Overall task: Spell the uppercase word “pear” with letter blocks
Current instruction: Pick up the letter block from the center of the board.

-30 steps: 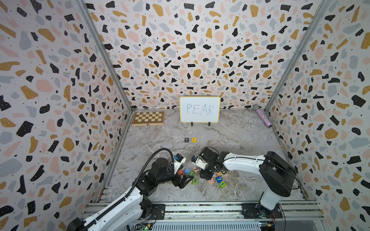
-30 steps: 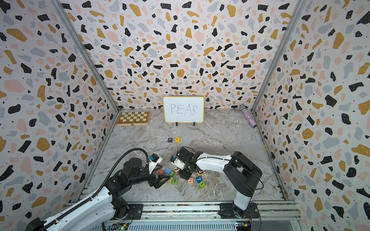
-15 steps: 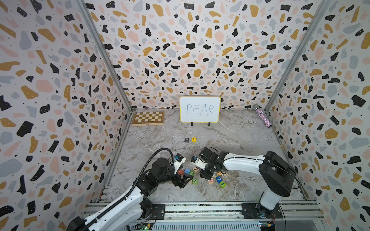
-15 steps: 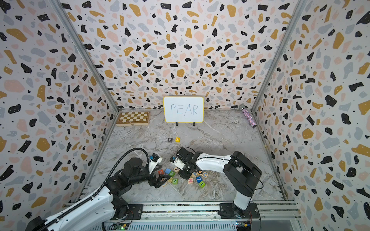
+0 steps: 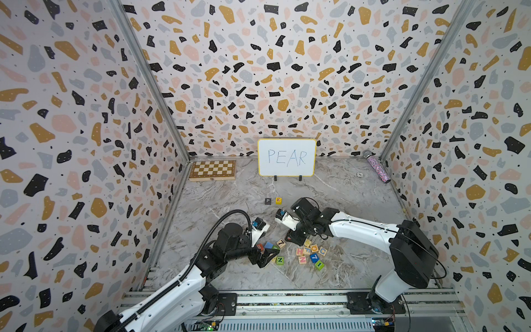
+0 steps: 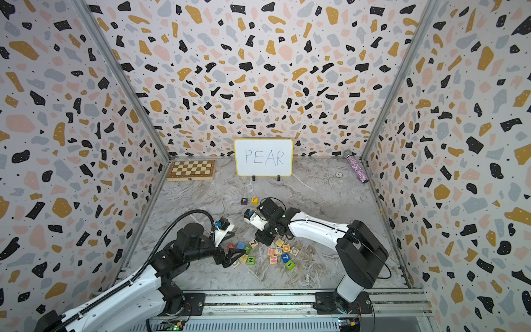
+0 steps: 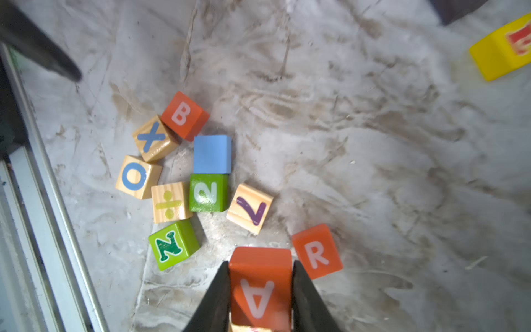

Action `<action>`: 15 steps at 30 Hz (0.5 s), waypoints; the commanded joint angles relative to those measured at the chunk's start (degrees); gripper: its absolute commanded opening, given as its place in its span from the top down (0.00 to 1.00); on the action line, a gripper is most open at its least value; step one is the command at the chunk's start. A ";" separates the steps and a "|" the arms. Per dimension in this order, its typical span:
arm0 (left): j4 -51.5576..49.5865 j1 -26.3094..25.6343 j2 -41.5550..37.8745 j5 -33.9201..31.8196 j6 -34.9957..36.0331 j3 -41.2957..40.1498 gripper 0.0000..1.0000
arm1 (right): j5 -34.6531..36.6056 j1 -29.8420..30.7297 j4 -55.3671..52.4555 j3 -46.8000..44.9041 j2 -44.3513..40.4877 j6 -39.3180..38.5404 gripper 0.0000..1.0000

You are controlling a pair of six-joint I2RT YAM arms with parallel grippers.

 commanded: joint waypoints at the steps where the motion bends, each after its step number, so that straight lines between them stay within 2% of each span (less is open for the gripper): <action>1: 4.23 -0.18 1.12 -2.24 3.84 3.58 0.01 | -1.23 -2.11 -1.65 3.57 -1.13 -4.63 0.74; 5: 2.41 0.19 6.74 -4.66 4.99 8.64 0.01 | -3.39 -7.10 -1.46 9.37 1.72 -10.31 0.77; 7: 1.98 0.75 10.95 -5.22 5.07 11.65 0.01 | -6.61 -10.29 -3.93 14.01 5.12 -13.88 0.76; 12: -0.31 3.64 21.63 -3.26 4.79 20.77 0.01 | -4.89 -13.85 -9.08 25.80 13.72 -20.76 0.76; 15: -5.36 3.94 27.84 -3.49 6.58 27.81 0.01 | -2.61 -14.10 -7.41 27.71 16.47 -24.59 0.76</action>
